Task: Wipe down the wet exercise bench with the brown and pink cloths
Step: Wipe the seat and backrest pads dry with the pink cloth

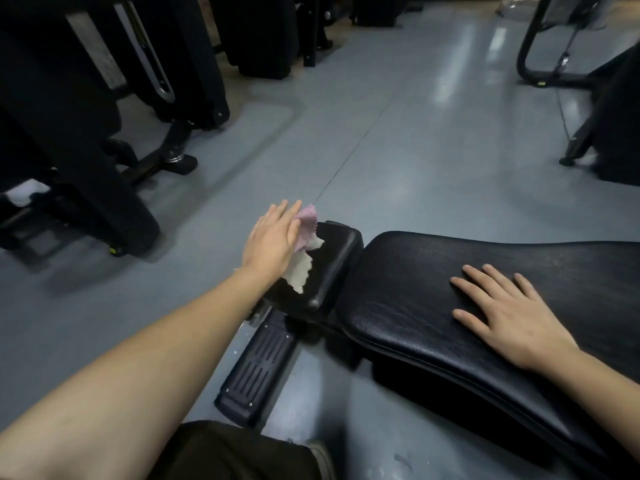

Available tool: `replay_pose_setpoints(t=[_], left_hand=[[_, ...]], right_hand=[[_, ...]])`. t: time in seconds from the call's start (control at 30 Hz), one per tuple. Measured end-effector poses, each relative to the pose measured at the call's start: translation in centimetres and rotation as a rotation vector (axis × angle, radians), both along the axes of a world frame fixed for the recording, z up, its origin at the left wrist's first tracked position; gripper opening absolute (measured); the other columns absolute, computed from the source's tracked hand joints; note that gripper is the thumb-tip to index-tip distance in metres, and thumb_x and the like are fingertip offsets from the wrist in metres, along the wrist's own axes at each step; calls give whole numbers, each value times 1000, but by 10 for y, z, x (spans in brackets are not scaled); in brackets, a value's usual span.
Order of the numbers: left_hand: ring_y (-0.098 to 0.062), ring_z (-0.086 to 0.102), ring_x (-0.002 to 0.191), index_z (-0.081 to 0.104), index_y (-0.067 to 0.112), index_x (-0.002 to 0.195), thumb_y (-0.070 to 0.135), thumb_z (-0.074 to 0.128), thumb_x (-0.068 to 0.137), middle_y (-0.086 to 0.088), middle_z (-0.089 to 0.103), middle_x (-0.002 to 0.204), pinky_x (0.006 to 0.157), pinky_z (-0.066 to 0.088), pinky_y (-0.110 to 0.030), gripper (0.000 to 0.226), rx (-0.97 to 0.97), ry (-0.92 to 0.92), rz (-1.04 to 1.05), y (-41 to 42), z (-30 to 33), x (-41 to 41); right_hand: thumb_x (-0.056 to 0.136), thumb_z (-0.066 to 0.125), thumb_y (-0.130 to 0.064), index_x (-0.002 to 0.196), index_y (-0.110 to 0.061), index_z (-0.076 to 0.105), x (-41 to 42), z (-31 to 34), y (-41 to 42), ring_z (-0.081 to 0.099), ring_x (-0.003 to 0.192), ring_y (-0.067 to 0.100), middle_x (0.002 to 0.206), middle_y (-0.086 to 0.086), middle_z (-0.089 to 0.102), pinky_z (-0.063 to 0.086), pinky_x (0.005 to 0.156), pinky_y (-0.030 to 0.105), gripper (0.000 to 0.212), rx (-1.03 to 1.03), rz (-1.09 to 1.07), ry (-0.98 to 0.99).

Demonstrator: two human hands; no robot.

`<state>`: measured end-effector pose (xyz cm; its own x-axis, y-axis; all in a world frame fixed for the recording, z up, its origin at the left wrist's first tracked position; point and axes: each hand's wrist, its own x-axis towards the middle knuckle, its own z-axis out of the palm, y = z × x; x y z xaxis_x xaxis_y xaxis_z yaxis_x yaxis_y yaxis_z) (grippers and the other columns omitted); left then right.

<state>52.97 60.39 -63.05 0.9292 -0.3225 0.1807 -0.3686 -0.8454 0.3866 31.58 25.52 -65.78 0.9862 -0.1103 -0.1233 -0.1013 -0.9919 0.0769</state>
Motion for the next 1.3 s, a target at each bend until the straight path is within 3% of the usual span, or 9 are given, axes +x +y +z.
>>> replay_pose_setpoints(t=[0.23,0.37,0.47,0.57,0.63,0.93,1.13,1.23,1.3], left_hand=[[-19,22,152,33,32,156,42,25,109,4,30,163,122,19,-36,49,-64,-46,74,19,19,19],[-16,26,150,35,34,154,45,26,108,5,35,161,122,21,-34,48,-48,170,-59,18,-25,7],[-12,14,153,31,33,155,42,23,109,5,25,165,125,12,-37,48,70,400,-146,16,-59,-7],[-9,5,154,25,39,156,49,21,108,14,15,166,125,8,-44,50,154,504,-160,17,-68,-10],[-10,3,154,22,38,157,59,22,104,13,10,168,125,8,-46,58,142,523,-103,16,-68,-8],[-18,-12,155,3,37,160,65,27,100,4,-10,169,124,-1,-47,70,247,525,-69,5,-83,-6],[-15,-12,154,15,46,157,66,38,98,12,-6,168,123,-4,-45,67,155,537,-98,5,-80,-6],[-13,-10,155,26,50,153,74,37,93,18,2,166,124,-5,-44,65,96,549,-231,4,-77,-6],[-7,-4,154,40,47,148,66,34,100,19,11,164,122,-6,-37,53,-35,584,-270,1,-75,-7]], right_hand=[[76,-22,-83,158,-43,20,1,1,2,3,155,12,168,-14,13,4,125,44,101,-6,-11,12],[78,-19,-82,158,-42,19,0,2,3,3,155,12,168,-13,12,4,125,44,98,-17,-13,23],[80,-15,-81,159,-42,17,2,3,4,2,156,12,168,-13,10,3,125,44,93,-28,-13,28],[81,-14,-81,159,-42,18,2,3,4,2,156,13,168,-12,11,4,125,44,92,-27,-12,37],[81,-17,-80,159,-42,16,1,2,4,1,156,13,169,-12,10,3,125,45,94,-33,-11,42],[77,-28,-78,160,-38,9,2,2,6,-1,156,18,169,-7,2,4,125,48,99,-60,11,67],[85,-21,-77,160,-33,22,3,5,7,11,155,24,168,-1,14,14,123,54,96,-49,-1,127],[72,-36,-77,161,-35,6,6,6,7,-1,156,24,169,1,-2,4,124,50,107,-73,38,129],[67,-35,-79,160,-39,-4,12,11,14,-12,155,19,169,0,-13,-4,125,46,105,-28,51,150]])
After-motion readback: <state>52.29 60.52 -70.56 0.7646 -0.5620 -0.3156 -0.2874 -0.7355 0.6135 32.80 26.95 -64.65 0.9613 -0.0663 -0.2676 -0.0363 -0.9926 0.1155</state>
